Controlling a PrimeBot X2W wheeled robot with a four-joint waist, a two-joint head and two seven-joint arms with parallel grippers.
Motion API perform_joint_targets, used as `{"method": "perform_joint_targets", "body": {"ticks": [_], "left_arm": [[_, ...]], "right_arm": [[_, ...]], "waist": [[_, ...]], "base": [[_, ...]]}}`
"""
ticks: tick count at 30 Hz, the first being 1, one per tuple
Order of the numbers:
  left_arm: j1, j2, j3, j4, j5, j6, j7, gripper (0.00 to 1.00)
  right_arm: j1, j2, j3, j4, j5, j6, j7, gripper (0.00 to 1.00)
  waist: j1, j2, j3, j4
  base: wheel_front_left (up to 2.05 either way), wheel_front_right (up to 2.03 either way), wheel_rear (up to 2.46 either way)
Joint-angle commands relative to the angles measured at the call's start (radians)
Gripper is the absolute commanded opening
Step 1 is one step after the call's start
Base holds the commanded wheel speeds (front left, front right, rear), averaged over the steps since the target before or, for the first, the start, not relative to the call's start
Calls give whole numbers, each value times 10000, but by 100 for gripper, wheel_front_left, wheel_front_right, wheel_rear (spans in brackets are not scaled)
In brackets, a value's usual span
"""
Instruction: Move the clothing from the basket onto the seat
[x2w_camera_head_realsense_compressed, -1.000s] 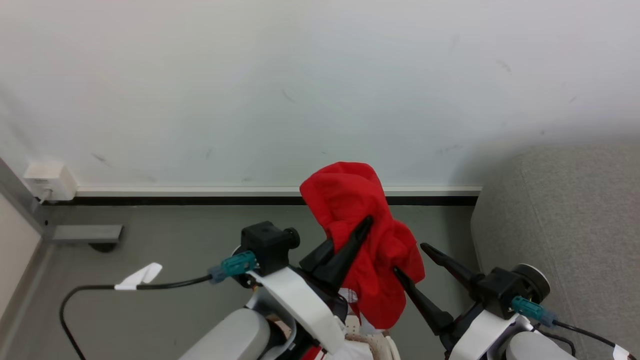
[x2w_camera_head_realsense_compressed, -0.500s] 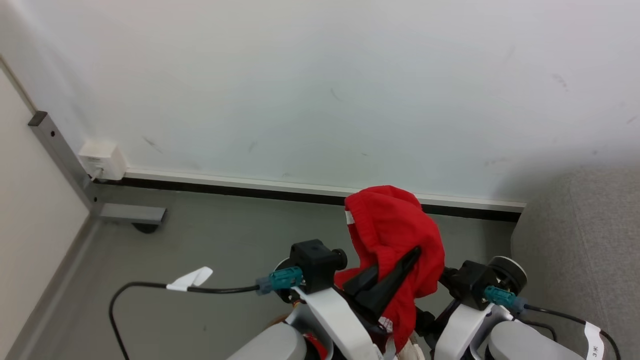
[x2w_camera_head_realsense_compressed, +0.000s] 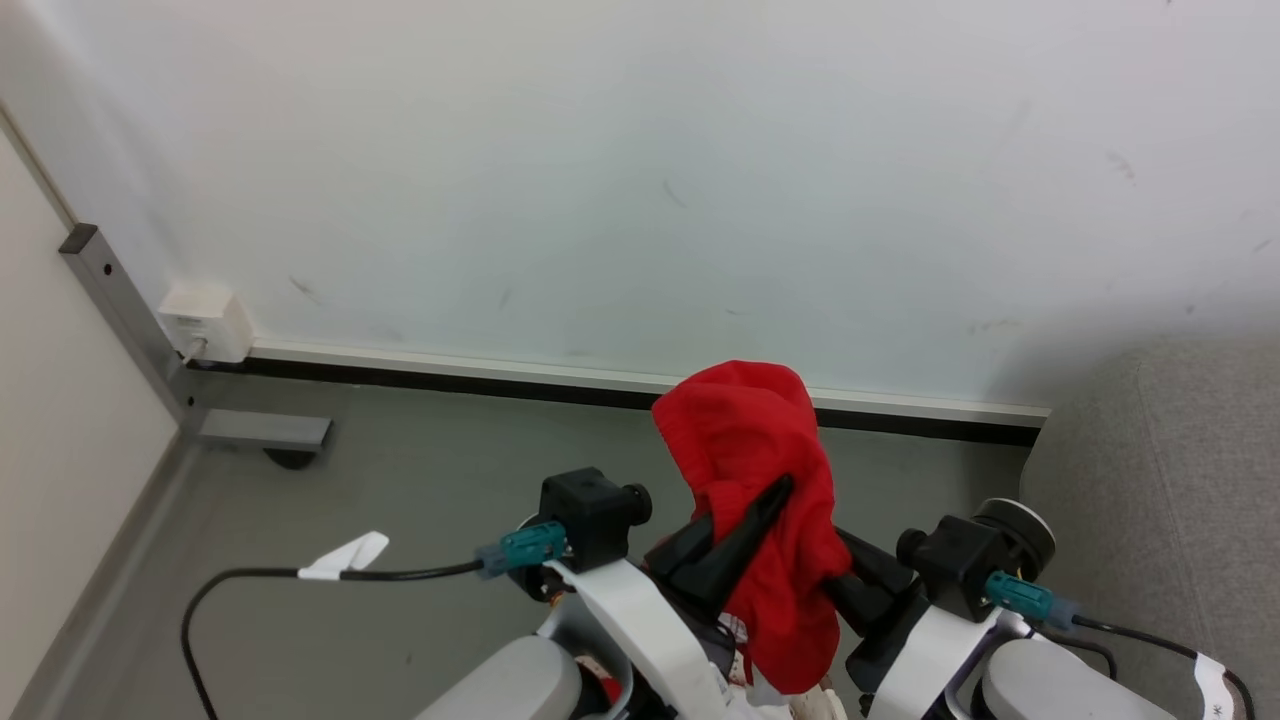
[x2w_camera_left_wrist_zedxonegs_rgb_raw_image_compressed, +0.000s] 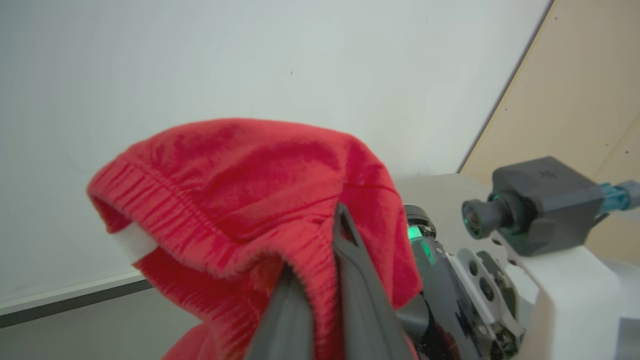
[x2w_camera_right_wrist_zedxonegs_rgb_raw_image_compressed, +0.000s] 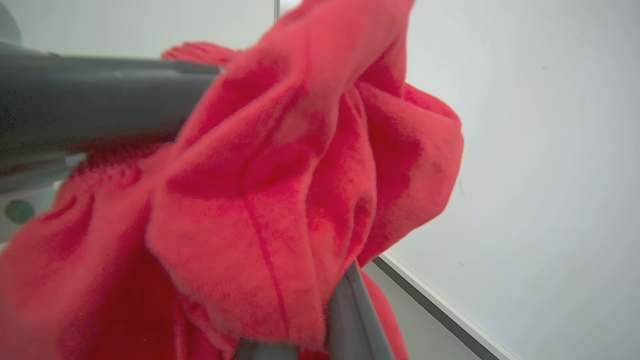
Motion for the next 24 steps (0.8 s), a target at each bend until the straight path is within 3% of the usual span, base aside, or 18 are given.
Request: {"method": "perform_joint_targets", "body": {"ticks": [1,13,14,15,16,17,24], "left_arm": [[62,63,52,33,-29,48,-86,0],[249,319,169,223,-88,187,-203,0],[254,313,154,216,-85,195,-209,16],[257,300,139,207,-82,198,-215,44],[261,307,125,196,-72,200,-213,93],[256,306,88,183,-60,196,-194,100],[259,411,63,49,25,295,-166,100]], "right_arm": [[204,-124,-136,-99,-112,-25,-68,0],[1462,-109,-1968,-1116,-152,-25,-68,0],[1528,-68,-2106,-1186,-156,-25,-68,0],[1593,-55,-2212,-1252,-184,-25,-68,0],[1647,-26,-2304,-1314,-179,-25,-68,0],[1687,-19,-2414,-1346,-176,-25,-68,0],[1856,24,-3185,-1538,-69,-25,-68,0]], "waist": [[-1,0,1,-50],[-1,0,-26,-496],[-1,0,-27,-545],[-1,0,-27,-588],[-1,0,-28,-659],[-1,0,-28,-713],[-1,0,-3,-1280]], "base": [[0,0,0],[0,0,0],[0,0,0],[0,0,0],[0,0,0],[0,0,0],[0,0,0]]}}
